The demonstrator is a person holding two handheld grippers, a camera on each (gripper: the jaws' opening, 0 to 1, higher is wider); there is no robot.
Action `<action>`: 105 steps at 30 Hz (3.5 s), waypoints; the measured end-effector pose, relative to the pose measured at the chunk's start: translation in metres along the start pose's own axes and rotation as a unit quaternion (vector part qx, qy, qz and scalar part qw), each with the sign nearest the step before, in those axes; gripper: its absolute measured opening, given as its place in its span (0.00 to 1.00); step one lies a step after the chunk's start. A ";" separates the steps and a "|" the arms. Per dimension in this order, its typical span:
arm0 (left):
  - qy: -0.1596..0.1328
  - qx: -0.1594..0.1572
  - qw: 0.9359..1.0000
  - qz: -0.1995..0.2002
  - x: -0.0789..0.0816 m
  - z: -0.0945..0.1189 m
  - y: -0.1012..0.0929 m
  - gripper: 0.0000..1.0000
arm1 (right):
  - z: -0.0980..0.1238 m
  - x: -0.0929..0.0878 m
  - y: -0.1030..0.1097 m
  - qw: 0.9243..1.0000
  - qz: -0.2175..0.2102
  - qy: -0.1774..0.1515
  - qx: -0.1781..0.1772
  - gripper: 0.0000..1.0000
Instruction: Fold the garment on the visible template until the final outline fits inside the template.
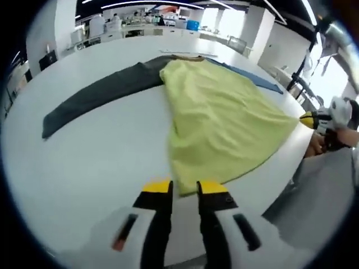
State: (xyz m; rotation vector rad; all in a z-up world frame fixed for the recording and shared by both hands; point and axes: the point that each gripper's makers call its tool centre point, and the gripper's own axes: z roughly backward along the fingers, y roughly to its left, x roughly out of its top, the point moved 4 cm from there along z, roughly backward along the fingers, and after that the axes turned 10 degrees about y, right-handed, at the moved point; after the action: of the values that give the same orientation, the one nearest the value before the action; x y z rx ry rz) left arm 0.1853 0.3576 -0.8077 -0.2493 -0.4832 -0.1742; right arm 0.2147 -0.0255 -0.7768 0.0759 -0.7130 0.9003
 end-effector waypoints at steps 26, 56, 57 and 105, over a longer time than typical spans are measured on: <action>-0.087 -0.040 0.994 0.060 0.020 0.039 0.001 0.00 | -0.007 -0.013 0.007 1.000 0.007 0.019 0.010 0.00; -0.024 -0.031 0.998 0.046 0.001 0.018 -0.002 0.00 | -0.002 -0.031 -0.009 0.996 -0.081 0.033 0.010 0.00; -0.022 -0.032 0.998 0.047 0.001 0.017 -0.001 0.00 | 0.000 -0.028 -0.012 0.995 -0.095 0.027 0.007 0.00; -0.002 -0.024 0.999 0.044 -0.013 0.009 0.007 0.00 | -0.032 -0.030 -0.002 0.955 -0.285 0.052 0.058 0.00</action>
State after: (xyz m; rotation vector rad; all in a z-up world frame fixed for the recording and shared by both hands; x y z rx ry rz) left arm 0.1715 0.3677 -0.8077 -0.3174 -0.4718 -0.0994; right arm 0.2212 -0.0366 -0.8186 0.3207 -0.4979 0.3860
